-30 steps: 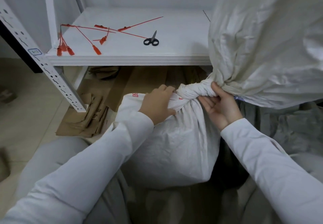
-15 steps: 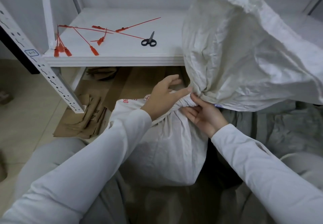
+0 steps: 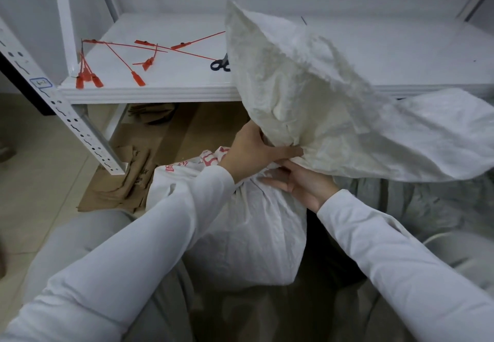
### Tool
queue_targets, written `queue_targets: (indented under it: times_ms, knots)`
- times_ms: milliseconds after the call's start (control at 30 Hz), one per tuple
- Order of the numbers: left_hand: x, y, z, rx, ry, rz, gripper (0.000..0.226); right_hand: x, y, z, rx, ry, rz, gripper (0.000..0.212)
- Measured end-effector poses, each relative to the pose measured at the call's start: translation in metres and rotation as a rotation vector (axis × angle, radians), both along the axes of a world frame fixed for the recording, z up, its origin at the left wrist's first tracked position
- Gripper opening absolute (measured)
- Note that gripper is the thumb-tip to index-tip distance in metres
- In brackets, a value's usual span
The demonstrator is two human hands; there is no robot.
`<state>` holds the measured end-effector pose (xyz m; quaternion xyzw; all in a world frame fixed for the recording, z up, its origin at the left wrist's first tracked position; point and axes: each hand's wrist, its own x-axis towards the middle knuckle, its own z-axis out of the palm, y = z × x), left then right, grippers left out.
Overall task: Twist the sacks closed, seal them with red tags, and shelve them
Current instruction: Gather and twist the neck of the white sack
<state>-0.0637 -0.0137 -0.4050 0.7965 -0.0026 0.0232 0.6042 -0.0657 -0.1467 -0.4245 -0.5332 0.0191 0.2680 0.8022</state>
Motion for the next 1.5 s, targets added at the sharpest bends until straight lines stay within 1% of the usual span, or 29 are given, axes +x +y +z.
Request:
queue_targets:
  times_ms: [100, 133, 167, 200, 233, 267, 300, 367, 467, 533, 600, 633, 667, 700, 733, 767, 833, 900, 933, 967, 1000, 1033, 1100, 1133, 1200, 1233, 1300, 1400, 1500]
  knots:
    - [-0.002, 0.000, 0.004, 0.004, -0.028, -0.009, 0.076, -0.001, 0.004, -0.001, -0.104, -0.021, -0.008, 0.016]
    - [-0.001, -0.001, 0.006, 0.045, -0.043, 0.006, 0.068, -0.003, 0.007, 0.000, -0.154, -0.029, 0.012, 0.018]
    - [0.000, -0.003, 0.008, 0.133, -0.053, 0.028, 0.058, -0.005, 0.010, 0.000, -0.203, -0.035, 0.048, 0.021]
    - [0.000, -0.005, 0.010, 0.261, -0.050, 0.054, 0.043, -0.007, 0.013, 0.002, -0.238, -0.041, 0.067, 0.025]
    - [-0.002, -0.008, 0.012, 0.375, -0.065, 0.072, 0.034, -0.010, 0.015, 0.003, -0.267, -0.052, 0.044, 0.025]
    - [-0.003, -0.010, 0.012, 0.433, -0.097, 0.104, 0.032, -0.013, 0.017, 0.004, -0.289, -0.072, -0.014, 0.022]
    - [-0.005, -0.011, 0.014, 0.437, -0.123, 0.138, 0.032, -0.015, 0.017, 0.004, -0.305, -0.095, -0.081, 0.020]
    - [-0.001, -0.008, 0.010, 0.439, -0.178, 0.233, 0.035, -0.023, 0.016, 0.004, -0.295, -0.109, -0.187, 0.016]
    - [0.003, 0.000, 0.008, 0.490, -0.187, 0.343, 0.036, -0.033, 0.009, 0.005, -0.205, -0.035, -0.430, 0.005]
    - [0.004, 0.003, 0.009, 0.508, -0.189, 0.395, 0.034, -0.039, 0.004, 0.009, -0.132, -0.066, -0.510, 0.013]
    - [0.001, 0.004, 0.009, 0.562, -0.209, 0.431, 0.033, -0.046, 0.004, 0.013, -0.081, -0.164, -0.471, 0.026]
    - [-0.001, 0.003, 0.008, 0.599, -0.232, 0.437, 0.033, -0.048, 0.005, 0.016, -0.065, -0.205, -0.443, 0.038]
    - [-0.003, 0.001, 0.008, 0.627, -0.267, 0.436, 0.031, -0.050, 0.007, 0.020, -0.063, -0.238, -0.422, 0.049]
    - [-0.005, -0.001, 0.007, 0.654, -0.309, 0.433, 0.025, -0.050, 0.009, 0.024, -0.097, -0.277, -0.407, 0.056]
    - [-0.008, -0.004, 0.007, 0.677, -0.333, 0.426, 0.016, -0.049, 0.010, 0.029, -0.124, -0.313, -0.387, 0.057]
    - [-0.010, -0.006, 0.006, 0.701, -0.334, 0.414, 0.010, -0.047, 0.010, 0.031, -0.126, -0.337, -0.370, 0.054]
    - [-0.012, -0.006, 0.000, 0.712, -0.340, 0.359, 0.012, -0.045, 0.009, 0.036, -0.074, -0.321, -0.347, 0.040]
    - [-0.013, -0.005, -0.008, 0.594, -0.360, 0.293, 0.009, -0.044, 0.012, 0.037, -0.120, -0.321, -0.317, 0.043]
    - [-0.015, -0.006, -0.010, 0.542, -0.357, 0.274, 0.017, -0.043, 0.013, 0.037, -0.141, -0.313, -0.320, 0.046]
    - [-0.016, -0.007, -0.012, 0.545, -0.374, 0.250, 0.025, -0.039, 0.014, 0.037, -0.141, -0.303, -0.347, 0.047]
    - [-0.018, -0.010, -0.013, 0.612, -0.410, 0.229, 0.029, -0.035, 0.014, 0.037, -0.119, -0.277, -0.398, 0.046]
    - [-0.018, -0.014, -0.016, 0.651, -0.456, 0.204, 0.032, -0.029, 0.012, 0.035, -0.069, -0.222, -0.455, 0.043]
    - [-0.022, -0.018, -0.015, 0.609, -0.495, 0.155, 0.032, -0.018, 0.006, 0.032, 0.052, -0.081, -0.524, 0.034]
    - [-0.023, -0.018, -0.015, 0.584, -0.513, 0.134, 0.032, -0.013, 0.002, 0.029, 0.099, -0.017, -0.526, 0.033]
    - [-0.023, -0.015, -0.016, 0.537, -0.521, 0.082, 0.029, -0.004, -0.004, 0.022, 0.173, 0.081, -0.487, 0.038]
    - [-0.023, -0.014, -0.017, 0.503, -0.498, 0.051, 0.029, 0.001, -0.006, 0.018, 0.214, 0.118, -0.462, 0.042]
    - [-0.023, -0.011, -0.014, 0.382, -0.397, 0.000, 0.037, 0.010, -0.011, 0.013, 0.292, 0.173, -0.427, 0.049]
    - [-0.021, -0.003, -0.004, 0.123, -0.229, -0.037, 0.047, 0.018, -0.014, 0.013, 0.366, 0.222, -0.432, 0.042]
    - [-0.017, 0.004, 0.004, -0.122, -0.111, 0.031, 0.034, 0.020, -0.012, 0.017, 0.407, 0.229, -0.419, 0.038]
